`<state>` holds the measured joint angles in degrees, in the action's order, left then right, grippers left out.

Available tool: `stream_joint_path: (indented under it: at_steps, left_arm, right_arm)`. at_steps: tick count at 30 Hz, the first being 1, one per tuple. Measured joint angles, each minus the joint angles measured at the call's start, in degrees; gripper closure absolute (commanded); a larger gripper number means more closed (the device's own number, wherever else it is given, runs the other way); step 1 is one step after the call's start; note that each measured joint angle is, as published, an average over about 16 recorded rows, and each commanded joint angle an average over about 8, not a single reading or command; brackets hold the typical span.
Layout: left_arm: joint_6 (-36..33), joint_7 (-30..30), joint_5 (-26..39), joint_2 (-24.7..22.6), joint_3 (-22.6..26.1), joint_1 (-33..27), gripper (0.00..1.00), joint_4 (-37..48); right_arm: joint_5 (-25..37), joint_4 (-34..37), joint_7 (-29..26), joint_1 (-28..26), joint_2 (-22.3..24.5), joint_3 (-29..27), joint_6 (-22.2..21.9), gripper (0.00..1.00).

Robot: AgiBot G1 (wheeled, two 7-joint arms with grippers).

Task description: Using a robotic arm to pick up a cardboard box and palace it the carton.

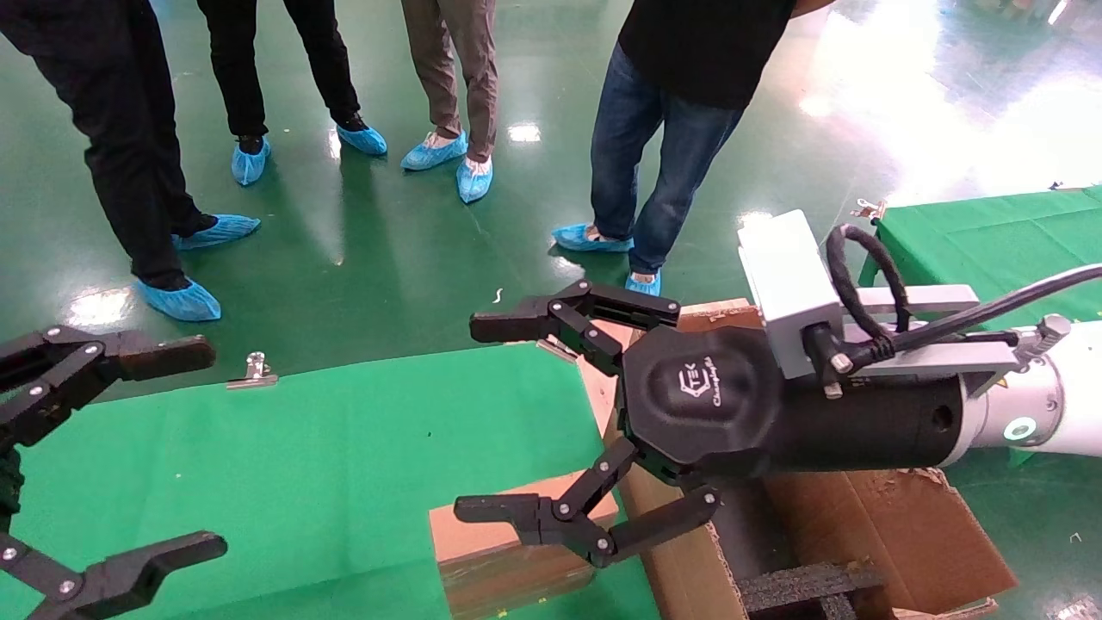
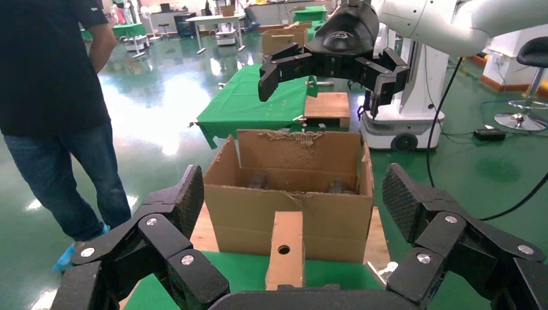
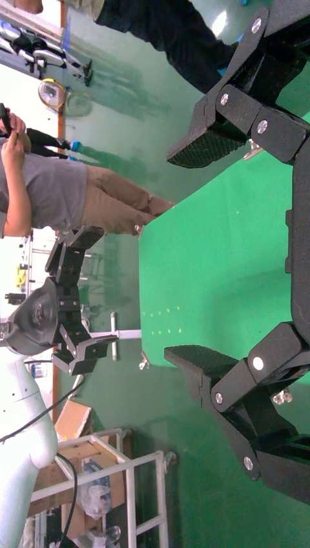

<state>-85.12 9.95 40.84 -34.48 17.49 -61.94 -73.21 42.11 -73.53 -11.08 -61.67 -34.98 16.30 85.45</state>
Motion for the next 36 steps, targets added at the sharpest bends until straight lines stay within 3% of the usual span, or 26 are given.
stream_joint_path:
  at_steps: [8, 16, 27, 36]
  left_arm:
    - [0.0, -0.01, 0.0, 0.0, 0.01, -0.01, 1.0, 0.02]
    - [-0.01, -0.02, -0.01, 0.0, 0.03, -0.02, 1.0, 0.03]
    - [0.0, -0.04, -0.03, 0.01, 0.06, -0.03, 1.0, 0.04]
    - [0.01, -0.05, -0.05, 0.02, 0.08, -0.04, 1.0, 0.04]
  right_arm:
    - [3.1, 0.19, -0.8, -0.91, 0.08, 1.47, -0.06, 0.0]
    - [12.64, 1.52, -2.25, -5.05, -1.25, 6.19, 1.08, 0.0]
    - [28.8, 8.3, -0.8, -14.95, -7.5, 15.85, 4.1, 0.0]
    - [36.85, 16.02, 2.83, -22.6, -13.58, 23.9, 4.97, 0.0]
